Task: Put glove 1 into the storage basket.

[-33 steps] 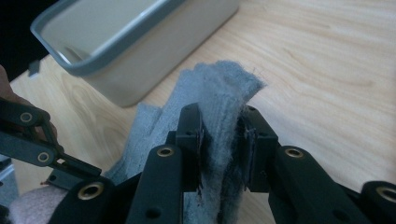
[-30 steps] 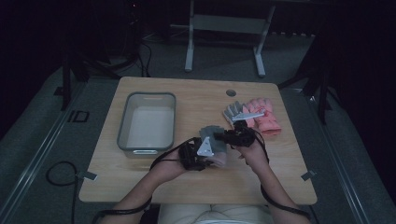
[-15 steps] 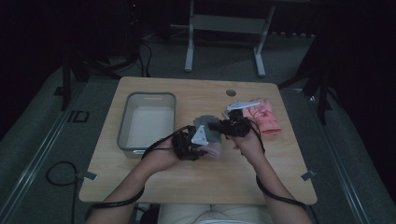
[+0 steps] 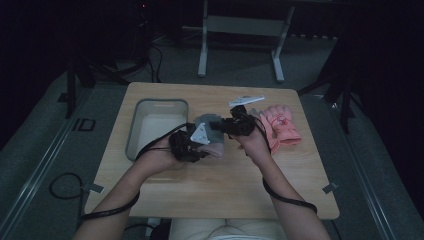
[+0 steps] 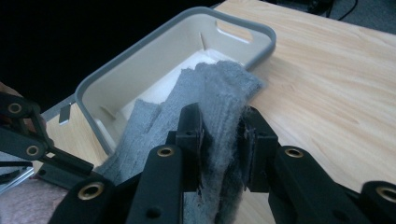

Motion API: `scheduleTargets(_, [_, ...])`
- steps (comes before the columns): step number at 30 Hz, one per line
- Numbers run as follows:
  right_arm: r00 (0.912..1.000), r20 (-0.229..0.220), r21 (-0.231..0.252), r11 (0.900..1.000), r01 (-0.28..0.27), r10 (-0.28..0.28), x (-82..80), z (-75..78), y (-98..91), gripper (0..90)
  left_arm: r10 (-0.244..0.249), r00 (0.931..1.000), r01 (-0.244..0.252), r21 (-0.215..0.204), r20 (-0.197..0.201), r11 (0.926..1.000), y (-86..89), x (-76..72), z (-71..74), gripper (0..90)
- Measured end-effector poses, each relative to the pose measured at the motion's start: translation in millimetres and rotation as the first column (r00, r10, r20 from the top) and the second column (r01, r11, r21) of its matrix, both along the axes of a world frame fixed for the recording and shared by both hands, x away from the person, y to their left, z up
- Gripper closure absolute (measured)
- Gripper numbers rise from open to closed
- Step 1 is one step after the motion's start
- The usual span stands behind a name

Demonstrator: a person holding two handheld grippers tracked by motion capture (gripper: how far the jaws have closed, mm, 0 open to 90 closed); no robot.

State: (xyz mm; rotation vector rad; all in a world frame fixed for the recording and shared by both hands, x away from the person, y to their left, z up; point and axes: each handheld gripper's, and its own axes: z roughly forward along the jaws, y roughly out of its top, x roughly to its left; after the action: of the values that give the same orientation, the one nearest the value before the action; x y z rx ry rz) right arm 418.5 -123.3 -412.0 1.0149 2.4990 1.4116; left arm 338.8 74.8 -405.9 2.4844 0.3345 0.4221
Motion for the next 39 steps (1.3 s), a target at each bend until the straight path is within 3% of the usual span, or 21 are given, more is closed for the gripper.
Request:
scheduleTargets(7, [0.9998,0.018,0.008,0.9999,-0.012,0.012,6.9,9.3,24.7,72.4,0.022,0.9994,-0.022,0.003,0.026,0.9998,23.2,2.5,7.7,68.9])
scheduleTargets(10, [0.9997,0.019,0.022,0.9996,-0.015,0.014,12.8,13.3,42.8,72.3,0.029,0.9972,-0.029,0.01,0.069,0.9995,40.5,4.2,9.0,68.9])
scheduleTargets(15, [0.9994,0.028,0.02,0.9996,-0.022,0.021,18.7,14.9,68.3,72.4,0.04,0.9965,-0.042,0.026,0.074,0.9988,61.3,8.9,8.4,68.9])
scheduleTargets(22, [0.999,-0.004,0.038,0.9982,-0.045,0.046,30.1,9.6,102.0,72.4,0.053,0.9973,-0.056,0.056,0.051,0.9969,94.7,16.2,7.0,68.7])
scheduleTargets(25, [0.9978,-0.027,0.039,0.9974,-0.06,0.061,34.1,8.5,116.5,72.4,0.039,0.9967,-0.045,0.094,0.071,0.9945,108.0,19.6,2.4,68.5])
scheduleTargets(31, [0.9973,-0.035,0.043,0.9971,-0.063,0.064,41.2,2.4,138.3,72.4,0.048,0.9974,-0.053,0.091,0.054,0.9944,130.5,27.3,-4.6,68.3])
scheduleTargets(35, [0.9967,-0.061,0.047,0.9976,-0.051,0.054,47.2,-13.4,146.0,72.4,0.06,0.9972,-0.065,0.118,0.046,0.991,135.5,36.0,-24.3,67.7])
scheduleTargets(39, [0.9945,-0.097,0.011,0.9992,-0.039,0.04,54.0,-31.9,152.2,72.4,0.056,0.9983,-0.058,0.137,0.019,0.9888,135.5,45.3,-44.1,67.6])
